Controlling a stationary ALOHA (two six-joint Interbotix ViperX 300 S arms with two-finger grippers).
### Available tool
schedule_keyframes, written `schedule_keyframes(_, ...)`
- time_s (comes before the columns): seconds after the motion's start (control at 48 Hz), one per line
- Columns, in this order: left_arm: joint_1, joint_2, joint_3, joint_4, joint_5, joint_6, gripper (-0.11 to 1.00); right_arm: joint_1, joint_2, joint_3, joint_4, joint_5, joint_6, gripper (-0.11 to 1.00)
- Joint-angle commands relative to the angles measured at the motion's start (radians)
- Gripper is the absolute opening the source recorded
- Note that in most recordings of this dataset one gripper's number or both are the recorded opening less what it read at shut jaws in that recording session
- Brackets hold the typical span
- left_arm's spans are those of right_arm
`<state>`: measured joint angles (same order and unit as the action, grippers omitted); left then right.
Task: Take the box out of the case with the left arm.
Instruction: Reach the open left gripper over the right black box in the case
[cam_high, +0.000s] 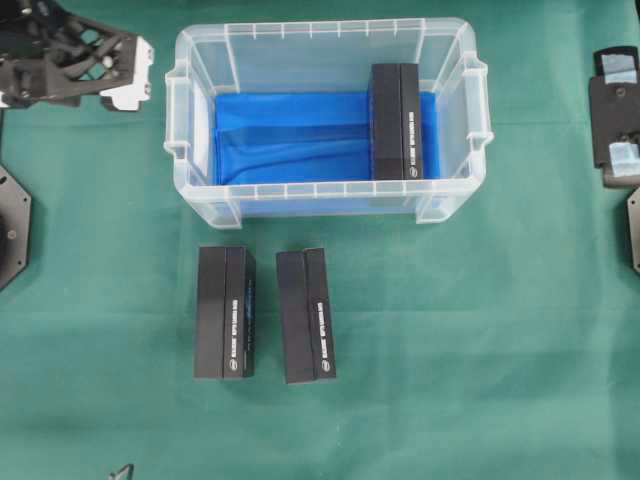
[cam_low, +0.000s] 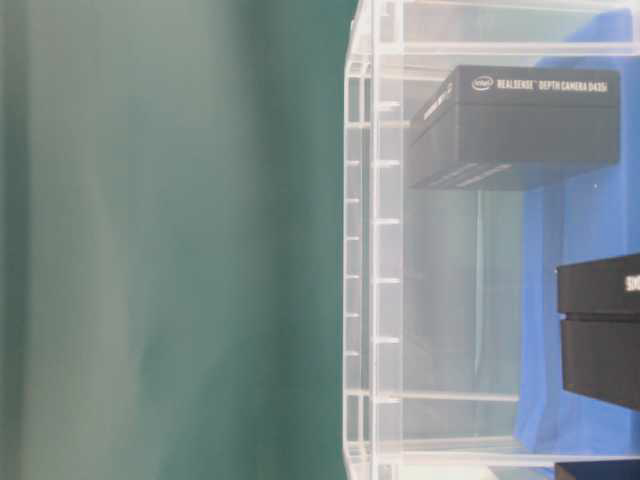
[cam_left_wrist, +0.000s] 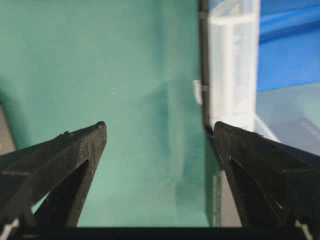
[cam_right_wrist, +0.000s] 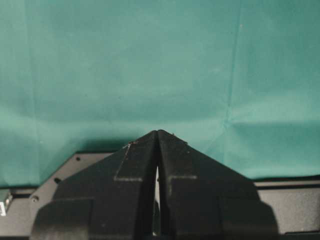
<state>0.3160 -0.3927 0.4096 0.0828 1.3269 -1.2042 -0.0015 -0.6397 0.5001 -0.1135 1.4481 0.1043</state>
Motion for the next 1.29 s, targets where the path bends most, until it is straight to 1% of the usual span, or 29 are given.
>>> schedule_keyframes(0.0,-0.009,0.021,-0.054,0.0,-0.006,0.0,0.89,-0.002,0.002,-0.011,-0.002,-0.003,0.0,0.0)
schedule_keyframes(0.354,-0.032,0.176,-0.215,-0.002,-0.008,-0.005,0.89,-0.002,0.002,-0.008,-0.002,-0.04,0.0,0.0)
schedule_keyframes(0.625,-0.058,0.278,-0.331,-0.003,-0.008,-0.054,0.89,-0.002,0.002,-0.008,-0.002,-0.04,-0.005,0.0)
schedule_keyframes(0.771,-0.077,0.351,-0.411,-0.002,-0.008,-0.066,0.89,-0.002,0.002,-0.008,-0.002,-0.04,-0.005,0.0)
schedule_keyframes(1.105,-0.094,0.558,-0.675,-0.002,-0.002,-0.066,0.89,-0.002,0.002,-0.003,-0.002,-0.043,-0.005,0.0)
schedule_keyframes(1.271,-0.101,0.661,-0.81,-0.003,0.029,-0.063,0.89,-0.002,0.002,0.002,-0.002,-0.051,-0.005,0.0)
